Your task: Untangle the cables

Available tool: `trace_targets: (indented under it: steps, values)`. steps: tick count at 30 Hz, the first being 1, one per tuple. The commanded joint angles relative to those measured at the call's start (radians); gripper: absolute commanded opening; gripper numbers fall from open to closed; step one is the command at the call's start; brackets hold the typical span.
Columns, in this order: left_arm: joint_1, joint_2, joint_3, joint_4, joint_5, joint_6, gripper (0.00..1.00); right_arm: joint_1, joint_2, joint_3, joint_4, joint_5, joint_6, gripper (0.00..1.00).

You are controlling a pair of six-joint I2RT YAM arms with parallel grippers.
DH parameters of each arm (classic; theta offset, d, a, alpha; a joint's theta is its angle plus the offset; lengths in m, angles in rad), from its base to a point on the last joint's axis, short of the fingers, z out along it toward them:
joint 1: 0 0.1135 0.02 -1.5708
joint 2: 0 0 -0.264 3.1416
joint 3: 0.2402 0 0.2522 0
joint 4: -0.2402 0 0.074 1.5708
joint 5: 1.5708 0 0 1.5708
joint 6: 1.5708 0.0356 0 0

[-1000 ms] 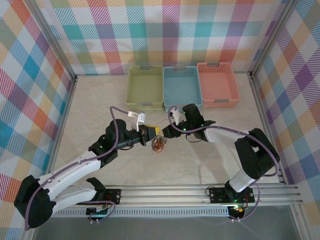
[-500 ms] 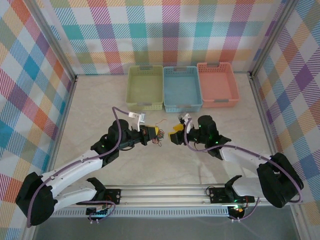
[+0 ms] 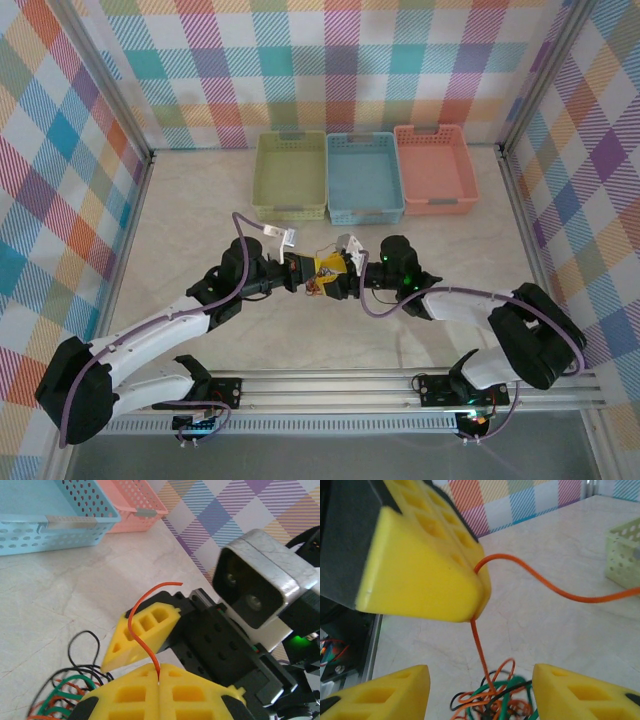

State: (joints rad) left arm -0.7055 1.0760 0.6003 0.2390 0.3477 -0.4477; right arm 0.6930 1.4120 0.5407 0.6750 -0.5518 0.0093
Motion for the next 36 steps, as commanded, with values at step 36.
trace_targets:
  steps: [36]
  values:
    - [-0.018,-0.323,0.139,-0.127,0.001,-0.069,0.00,0.005,0.139,0.209,-0.299,0.261,-0.100,0.45]
